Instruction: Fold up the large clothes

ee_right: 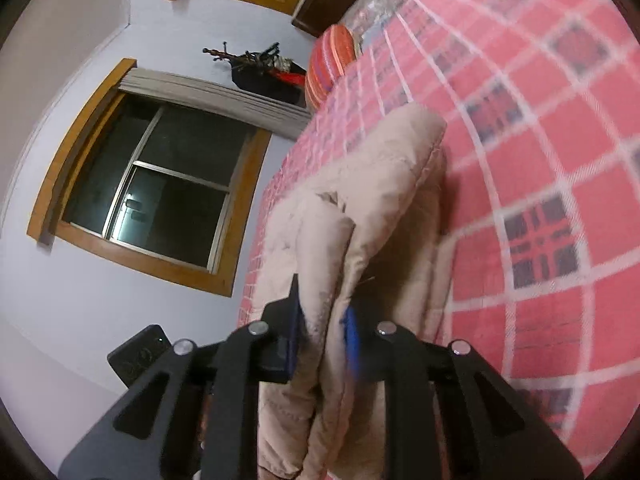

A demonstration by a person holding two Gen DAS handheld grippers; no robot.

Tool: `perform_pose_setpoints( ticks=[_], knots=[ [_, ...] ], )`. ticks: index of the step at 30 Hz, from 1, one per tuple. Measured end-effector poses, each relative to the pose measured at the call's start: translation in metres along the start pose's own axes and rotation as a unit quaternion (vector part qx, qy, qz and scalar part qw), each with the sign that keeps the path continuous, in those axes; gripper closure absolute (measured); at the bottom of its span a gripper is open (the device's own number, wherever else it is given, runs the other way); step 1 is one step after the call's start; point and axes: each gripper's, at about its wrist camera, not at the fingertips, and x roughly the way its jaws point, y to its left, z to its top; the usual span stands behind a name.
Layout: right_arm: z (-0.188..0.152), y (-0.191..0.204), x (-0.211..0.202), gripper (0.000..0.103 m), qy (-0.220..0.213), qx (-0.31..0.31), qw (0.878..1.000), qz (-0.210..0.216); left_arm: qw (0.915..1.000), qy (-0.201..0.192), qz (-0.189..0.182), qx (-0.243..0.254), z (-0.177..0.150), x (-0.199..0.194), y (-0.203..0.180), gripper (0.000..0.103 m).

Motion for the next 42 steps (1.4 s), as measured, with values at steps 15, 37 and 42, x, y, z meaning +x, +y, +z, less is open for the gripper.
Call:
perform_pose_setpoints(
  ticks=[15, 37, 42],
  knots=[
    [0.007, -0.025, 0.023, 0.085, 0.000, 0.030, 1.000, -0.002, 0.9999, -0.011, -0.005, 0.010, 0.003, -0.013, -0.020, 0.034],
    [0.014, -0.001, 0.044, 0.092, 0.020, -0.054, 0.994, -0.091, 0.9965, 0.046, -0.039, -0.057, 0.008, 0.062, 0.008, 0.045],
    [0.006, -0.020, 0.047, 0.103, 0.014, -0.034, 0.995, -0.095, 0.9951, 0.057, -0.038, -0.071, 0.004, 0.066, 0.018, 0.053]
  ],
)
